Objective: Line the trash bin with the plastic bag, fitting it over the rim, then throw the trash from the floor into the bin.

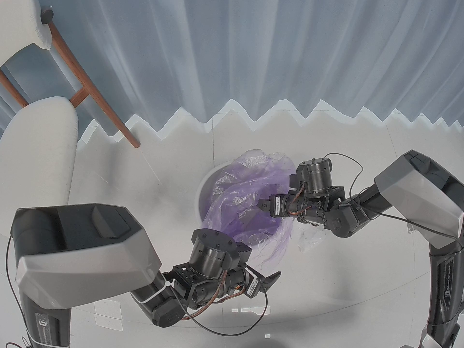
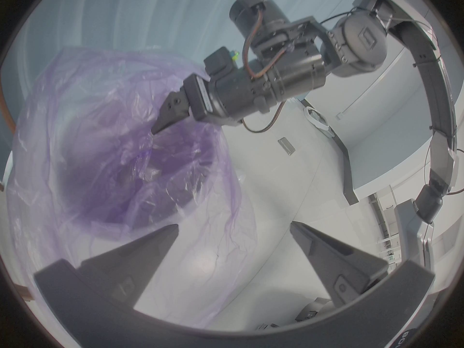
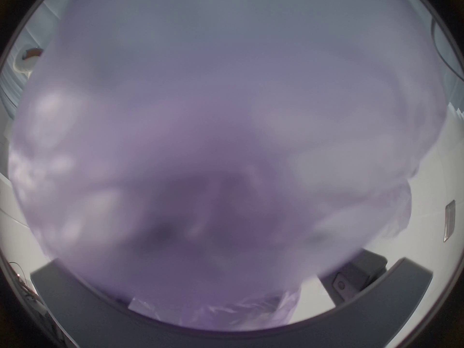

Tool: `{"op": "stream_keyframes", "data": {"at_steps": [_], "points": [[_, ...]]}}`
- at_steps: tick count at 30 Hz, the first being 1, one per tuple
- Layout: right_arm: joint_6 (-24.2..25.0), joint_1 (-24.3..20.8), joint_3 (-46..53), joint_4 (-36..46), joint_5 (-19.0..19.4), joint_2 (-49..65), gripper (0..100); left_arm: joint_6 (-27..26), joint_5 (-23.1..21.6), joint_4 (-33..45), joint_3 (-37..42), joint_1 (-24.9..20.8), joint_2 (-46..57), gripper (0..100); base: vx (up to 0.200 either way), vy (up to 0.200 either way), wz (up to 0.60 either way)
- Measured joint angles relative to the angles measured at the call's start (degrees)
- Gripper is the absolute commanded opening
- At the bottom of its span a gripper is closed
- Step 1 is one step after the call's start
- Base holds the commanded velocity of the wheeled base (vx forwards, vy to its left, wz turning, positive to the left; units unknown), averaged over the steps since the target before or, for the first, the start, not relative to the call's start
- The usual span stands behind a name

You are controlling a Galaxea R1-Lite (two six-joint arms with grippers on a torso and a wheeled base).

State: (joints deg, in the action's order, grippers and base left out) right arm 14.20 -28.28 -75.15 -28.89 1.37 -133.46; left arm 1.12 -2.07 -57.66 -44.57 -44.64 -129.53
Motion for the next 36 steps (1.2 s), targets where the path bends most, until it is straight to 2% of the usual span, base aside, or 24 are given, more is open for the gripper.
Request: {"op": "stream_keyframes", "data": {"at_steps": [11, 19, 23, 29, 32, 36], "points": [[-0.02, 0.01, -0.61, 0.05, -0.24, -0.8, 0, 0.44, -0.55, -0.8, 2.9, 0.66, 8.08, 100, 0.0, 0.0, 0.0], [0.29, -0.52, 2.72, -0.09, -0.28, 1.27, 0, 2.22, -0.3, -2.68, 3.01, 7.41, 11.84, 100, 0.0, 0.0, 0.0], [0.3, -1.1, 5.1, -0.23, -0.68, 3.06, 0, 1.96, -0.44, -3.29, -0.33, 7.41, 13.1, 100, 0.0, 0.0, 0.0], [0.24, -1.56, 6.47, -0.45, -1.27, 4.46, 0, -3.55, 0.41, -2.94, 0.34, 5.95, 16.71, 100, 0.0, 0.0, 0.0], [0.27, -1.78, 7.02, -0.52, -1.44, 4.94, 0, -6.86, 0.79, -3.07, 2.84, 6.85, 17.53, 100, 0.0, 0.0, 0.0], [0.3, -2.52, 8.13, -0.78, -1.48, 5.4, 0, -8.48, 0.62, -3.34, 4.3, 7.7, 18.38, 100, 0.0, 0.0, 0.0]]}}
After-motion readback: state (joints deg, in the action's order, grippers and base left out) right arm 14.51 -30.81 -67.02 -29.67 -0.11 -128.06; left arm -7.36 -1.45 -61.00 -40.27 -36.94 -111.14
